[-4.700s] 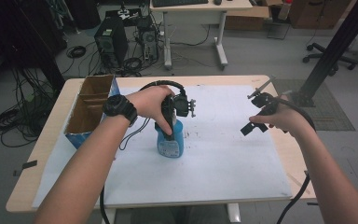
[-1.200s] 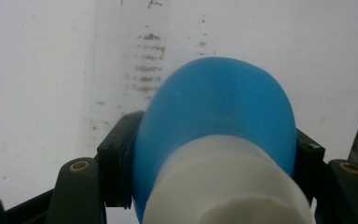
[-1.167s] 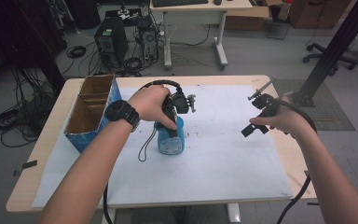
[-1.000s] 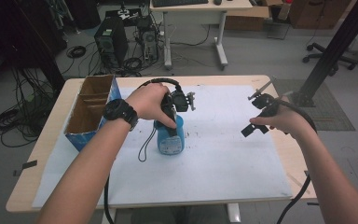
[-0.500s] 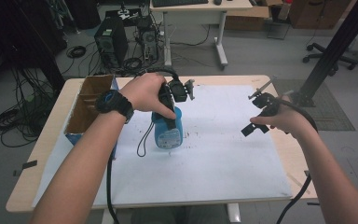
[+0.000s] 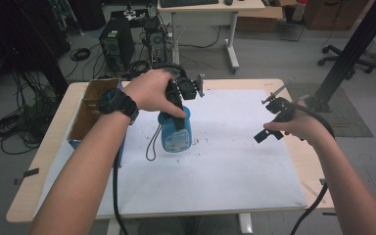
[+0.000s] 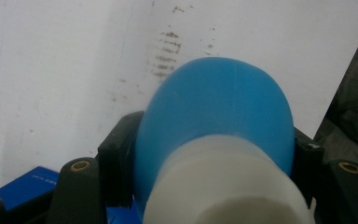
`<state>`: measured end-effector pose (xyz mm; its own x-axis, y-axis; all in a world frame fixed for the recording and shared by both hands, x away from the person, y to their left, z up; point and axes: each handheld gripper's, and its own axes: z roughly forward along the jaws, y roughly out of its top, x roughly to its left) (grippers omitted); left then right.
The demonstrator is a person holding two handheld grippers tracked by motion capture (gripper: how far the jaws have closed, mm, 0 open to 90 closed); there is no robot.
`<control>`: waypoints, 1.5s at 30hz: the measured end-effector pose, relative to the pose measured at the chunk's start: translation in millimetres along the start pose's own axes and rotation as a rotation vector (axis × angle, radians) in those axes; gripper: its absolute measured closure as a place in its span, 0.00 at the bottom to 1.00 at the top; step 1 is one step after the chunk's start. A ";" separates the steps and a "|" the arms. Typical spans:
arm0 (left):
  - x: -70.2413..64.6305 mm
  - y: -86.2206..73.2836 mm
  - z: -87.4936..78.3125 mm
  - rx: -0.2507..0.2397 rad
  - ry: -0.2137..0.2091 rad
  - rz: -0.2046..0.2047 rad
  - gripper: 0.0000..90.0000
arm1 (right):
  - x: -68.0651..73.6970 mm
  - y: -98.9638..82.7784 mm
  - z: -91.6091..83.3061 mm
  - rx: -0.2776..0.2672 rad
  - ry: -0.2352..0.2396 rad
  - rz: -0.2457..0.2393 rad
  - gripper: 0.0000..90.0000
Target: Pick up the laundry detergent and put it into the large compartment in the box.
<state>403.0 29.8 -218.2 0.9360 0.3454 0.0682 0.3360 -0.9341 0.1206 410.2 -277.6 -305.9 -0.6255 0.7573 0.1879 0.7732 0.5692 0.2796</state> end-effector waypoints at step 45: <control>1.0 -5.8 -42.3 0.003 0.003 -0.037 0.40 | 11.5 11.1 -23.0 0.010 0.006 -0.029 0.18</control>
<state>397.5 39.3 -176.9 0.9227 0.3796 0.0673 0.3702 -0.9211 0.1206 409.2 -269.9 -279.0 -0.6480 0.7386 0.1861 0.7559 0.5938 0.2757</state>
